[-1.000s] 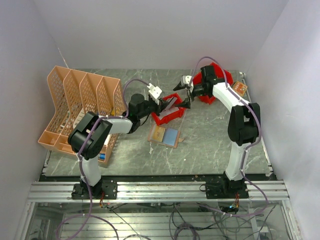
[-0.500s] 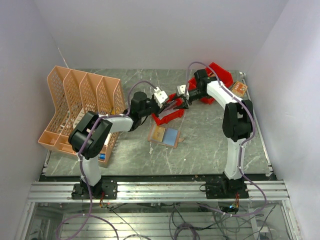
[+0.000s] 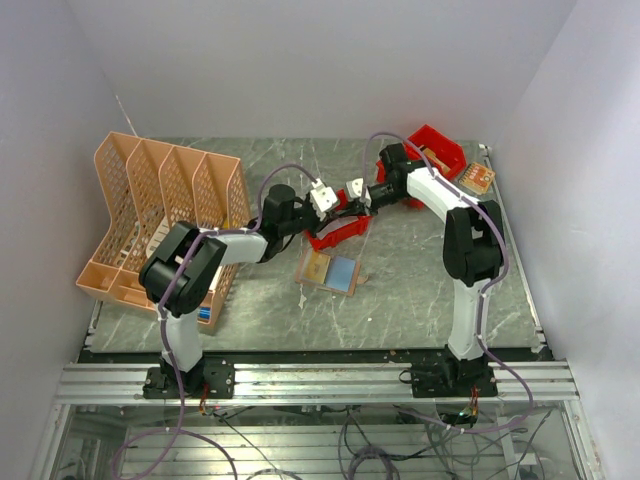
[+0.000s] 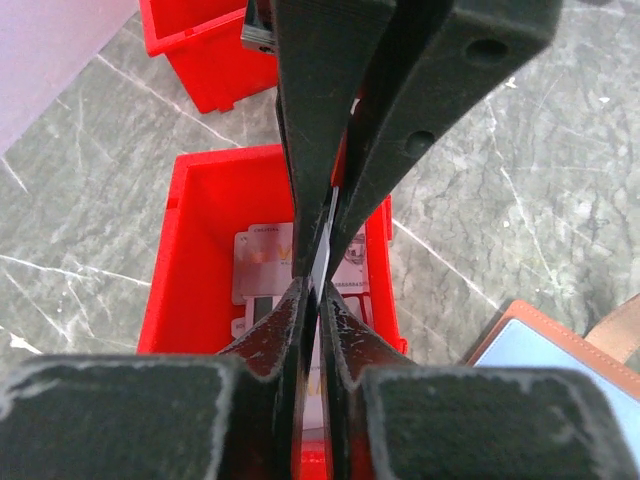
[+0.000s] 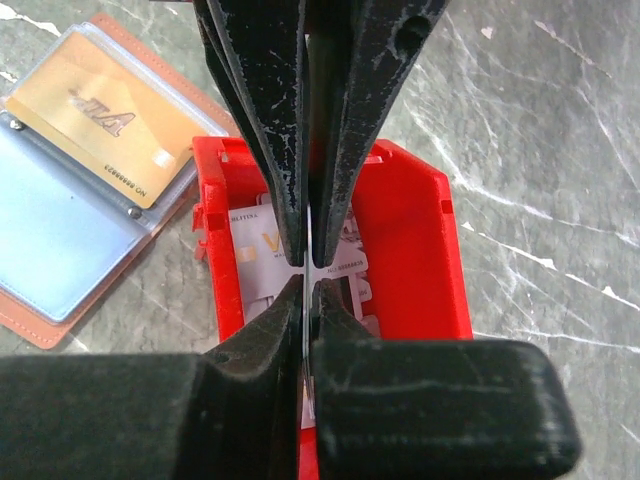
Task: Put the credit cards into the card holder
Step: Pick up the credit card from the storage box.
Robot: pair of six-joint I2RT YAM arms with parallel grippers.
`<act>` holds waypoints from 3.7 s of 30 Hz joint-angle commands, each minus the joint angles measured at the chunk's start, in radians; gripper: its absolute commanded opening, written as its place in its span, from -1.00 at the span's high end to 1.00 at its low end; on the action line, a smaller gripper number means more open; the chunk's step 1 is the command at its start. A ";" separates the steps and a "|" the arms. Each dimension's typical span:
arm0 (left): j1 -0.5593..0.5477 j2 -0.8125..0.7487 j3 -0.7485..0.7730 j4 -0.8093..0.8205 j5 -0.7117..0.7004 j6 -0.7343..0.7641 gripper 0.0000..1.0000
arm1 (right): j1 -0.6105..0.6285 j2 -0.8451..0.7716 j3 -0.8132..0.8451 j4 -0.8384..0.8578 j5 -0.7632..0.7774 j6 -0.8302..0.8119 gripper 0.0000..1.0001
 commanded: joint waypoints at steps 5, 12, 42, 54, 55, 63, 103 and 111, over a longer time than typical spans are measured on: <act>0.037 -0.011 -0.007 0.158 0.063 -0.122 0.40 | 0.007 -0.030 -0.013 0.046 0.032 0.014 1.00; 0.040 0.004 0.010 0.182 0.117 -0.154 0.43 | 0.007 -0.005 0.014 0.001 0.016 -0.002 1.00; 0.042 0.040 0.038 0.159 0.004 -0.124 0.86 | 0.007 0.023 0.009 0.173 0.094 0.252 0.05; 0.086 -0.102 -0.009 0.144 -0.157 -0.368 0.86 | -0.030 -0.078 0.069 0.207 0.024 0.664 -0.53; 0.093 -0.124 -0.005 0.120 -0.160 -0.409 0.86 | -0.036 -0.090 0.077 0.189 0.005 0.694 -0.55; 0.115 -0.309 -0.041 -0.033 -0.073 -0.915 0.86 | -0.086 -0.344 -0.141 0.285 -0.109 1.181 -0.55; -0.027 -0.467 -0.383 0.324 0.124 -1.181 -0.25 | 0.014 -0.688 -0.888 1.025 -0.325 1.888 1.00; 0.031 -0.613 -0.206 -0.495 0.282 -0.697 -0.32 | 0.048 -0.649 -0.795 0.666 -0.285 1.500 1.00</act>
